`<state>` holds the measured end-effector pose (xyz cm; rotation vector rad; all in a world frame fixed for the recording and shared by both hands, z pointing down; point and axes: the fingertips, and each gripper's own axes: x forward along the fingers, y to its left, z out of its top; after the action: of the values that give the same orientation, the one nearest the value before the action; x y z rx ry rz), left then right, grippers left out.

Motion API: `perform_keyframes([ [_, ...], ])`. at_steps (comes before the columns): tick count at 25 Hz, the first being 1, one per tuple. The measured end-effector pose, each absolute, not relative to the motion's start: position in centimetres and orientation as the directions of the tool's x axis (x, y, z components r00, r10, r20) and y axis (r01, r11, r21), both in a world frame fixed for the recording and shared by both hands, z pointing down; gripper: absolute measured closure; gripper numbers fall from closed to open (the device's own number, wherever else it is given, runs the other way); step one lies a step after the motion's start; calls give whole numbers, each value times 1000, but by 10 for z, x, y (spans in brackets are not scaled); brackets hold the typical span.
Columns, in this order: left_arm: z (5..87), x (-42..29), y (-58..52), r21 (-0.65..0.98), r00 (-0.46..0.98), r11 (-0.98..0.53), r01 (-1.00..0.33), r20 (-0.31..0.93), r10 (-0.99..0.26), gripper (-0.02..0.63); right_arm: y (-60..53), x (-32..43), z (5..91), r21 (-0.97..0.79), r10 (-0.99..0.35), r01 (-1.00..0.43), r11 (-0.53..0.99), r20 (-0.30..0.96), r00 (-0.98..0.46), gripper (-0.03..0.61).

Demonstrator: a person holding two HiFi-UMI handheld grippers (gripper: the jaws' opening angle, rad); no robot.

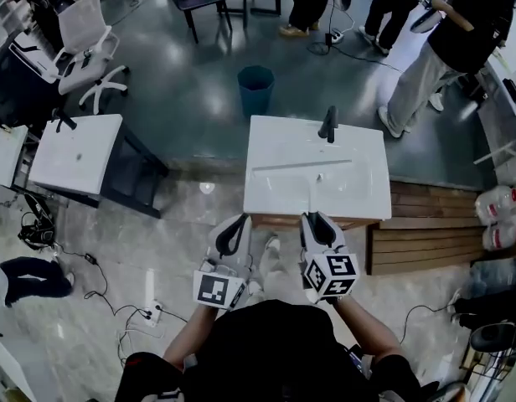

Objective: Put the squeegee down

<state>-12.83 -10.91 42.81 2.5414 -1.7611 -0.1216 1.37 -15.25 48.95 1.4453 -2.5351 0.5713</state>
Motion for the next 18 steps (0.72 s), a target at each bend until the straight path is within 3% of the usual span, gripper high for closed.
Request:
perform_keyframes([
  [18,451,-154,-267,86,254,-248,-965,75,-964,612,-331,-31,571,-309,-660,-829,466,502,-559,482],
])
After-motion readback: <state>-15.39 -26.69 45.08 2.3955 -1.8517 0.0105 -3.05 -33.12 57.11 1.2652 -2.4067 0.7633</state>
